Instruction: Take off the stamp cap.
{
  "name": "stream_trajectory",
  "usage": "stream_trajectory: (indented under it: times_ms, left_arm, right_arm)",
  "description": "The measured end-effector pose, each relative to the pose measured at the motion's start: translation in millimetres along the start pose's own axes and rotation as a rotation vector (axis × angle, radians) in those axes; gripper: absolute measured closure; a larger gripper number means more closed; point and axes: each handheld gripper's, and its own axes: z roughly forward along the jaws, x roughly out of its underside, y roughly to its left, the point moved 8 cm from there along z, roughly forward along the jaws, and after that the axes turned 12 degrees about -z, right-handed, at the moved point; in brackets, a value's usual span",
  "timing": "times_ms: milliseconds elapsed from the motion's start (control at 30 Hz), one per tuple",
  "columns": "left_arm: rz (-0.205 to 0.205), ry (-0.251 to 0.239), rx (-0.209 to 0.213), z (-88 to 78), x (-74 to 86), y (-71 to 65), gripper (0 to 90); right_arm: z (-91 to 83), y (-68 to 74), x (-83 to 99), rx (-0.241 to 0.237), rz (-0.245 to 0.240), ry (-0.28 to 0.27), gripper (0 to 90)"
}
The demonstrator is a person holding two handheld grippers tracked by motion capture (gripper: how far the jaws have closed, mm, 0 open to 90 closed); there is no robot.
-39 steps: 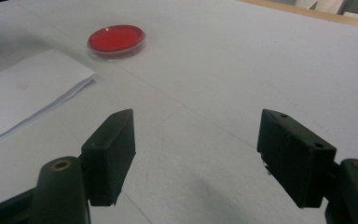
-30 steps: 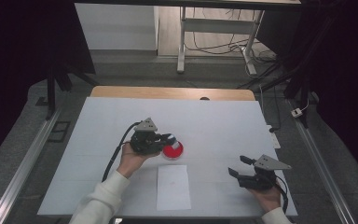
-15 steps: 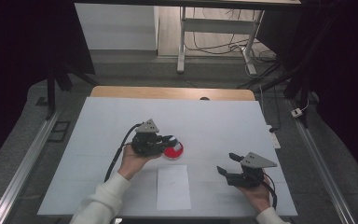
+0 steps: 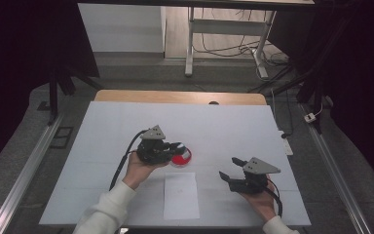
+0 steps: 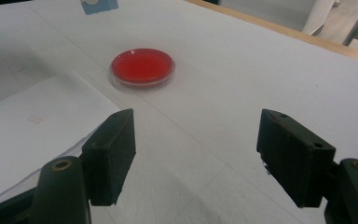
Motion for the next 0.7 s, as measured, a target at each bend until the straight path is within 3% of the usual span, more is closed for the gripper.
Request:
stream_trajectory:
  times_ms: [700]
  left_arm:
    - [0.006,0.012,0.009,5.8,2.4,-6.3,75.2]
  right_arm:
    - [20.4,17.0,-22.0,0.017,-0.047,-0.013,30.3]
